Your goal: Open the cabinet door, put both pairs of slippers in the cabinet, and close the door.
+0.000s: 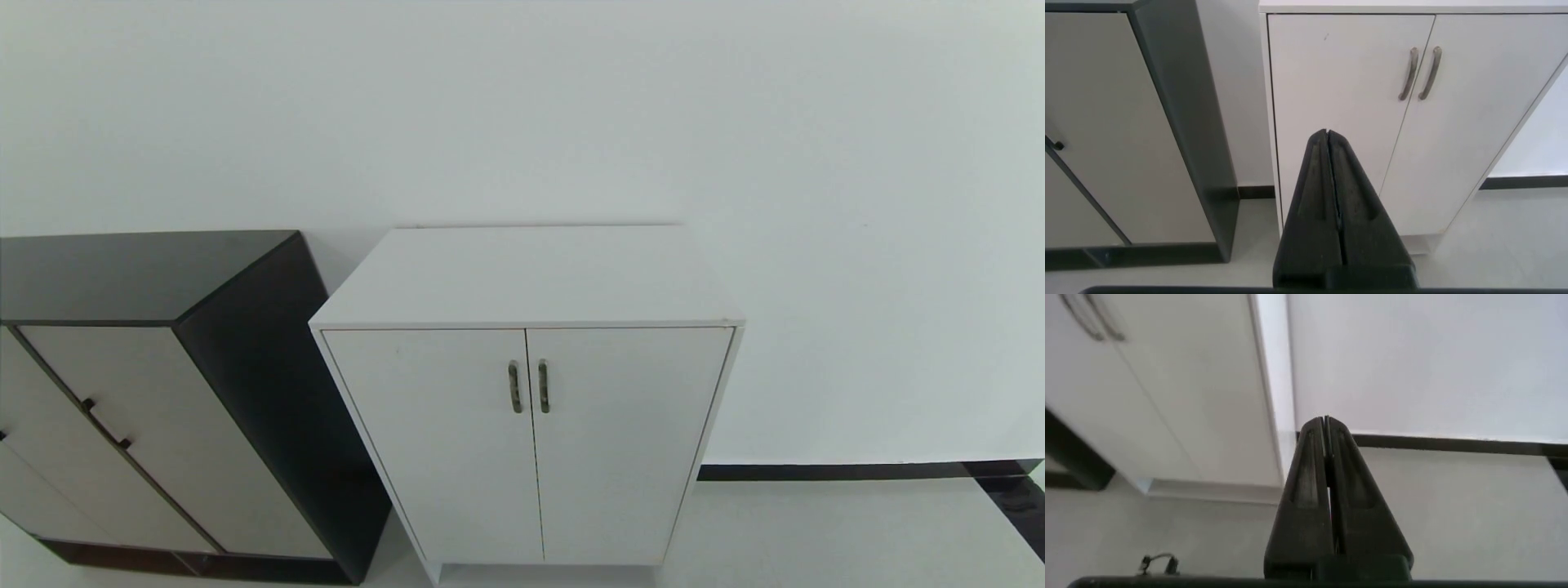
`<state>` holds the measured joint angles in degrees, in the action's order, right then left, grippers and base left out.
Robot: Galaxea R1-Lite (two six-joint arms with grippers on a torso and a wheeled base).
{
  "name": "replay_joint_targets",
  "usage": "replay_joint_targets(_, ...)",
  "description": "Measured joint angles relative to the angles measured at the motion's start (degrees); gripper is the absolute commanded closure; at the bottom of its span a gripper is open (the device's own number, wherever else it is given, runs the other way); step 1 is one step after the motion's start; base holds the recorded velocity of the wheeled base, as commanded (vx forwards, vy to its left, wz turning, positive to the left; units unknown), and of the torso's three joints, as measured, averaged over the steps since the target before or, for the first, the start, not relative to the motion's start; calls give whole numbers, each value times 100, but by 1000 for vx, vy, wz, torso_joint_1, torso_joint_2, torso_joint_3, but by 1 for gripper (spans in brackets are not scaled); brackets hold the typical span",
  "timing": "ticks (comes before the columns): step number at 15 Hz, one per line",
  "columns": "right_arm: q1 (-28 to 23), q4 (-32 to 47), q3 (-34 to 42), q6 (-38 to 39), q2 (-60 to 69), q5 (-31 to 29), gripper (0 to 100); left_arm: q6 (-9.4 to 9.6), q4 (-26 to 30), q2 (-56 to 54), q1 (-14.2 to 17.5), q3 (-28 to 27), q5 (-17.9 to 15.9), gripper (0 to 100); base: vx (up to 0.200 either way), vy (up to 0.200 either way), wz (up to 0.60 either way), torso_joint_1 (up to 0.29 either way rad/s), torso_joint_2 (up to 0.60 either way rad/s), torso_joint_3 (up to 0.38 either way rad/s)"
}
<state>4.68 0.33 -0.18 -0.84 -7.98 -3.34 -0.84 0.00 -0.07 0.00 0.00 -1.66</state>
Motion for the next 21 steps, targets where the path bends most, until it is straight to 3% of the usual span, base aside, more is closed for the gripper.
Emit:
replay_joint_targets(7,-455,7,-11,11,651,11,100,-2,0,0,0,0,0,100,0,0,0,0,0,0)
replay_joint_targets(21,-486,-17,9,6,803,110,100,35,0,0,0,0,7,100,0,0,0,0,0,0)
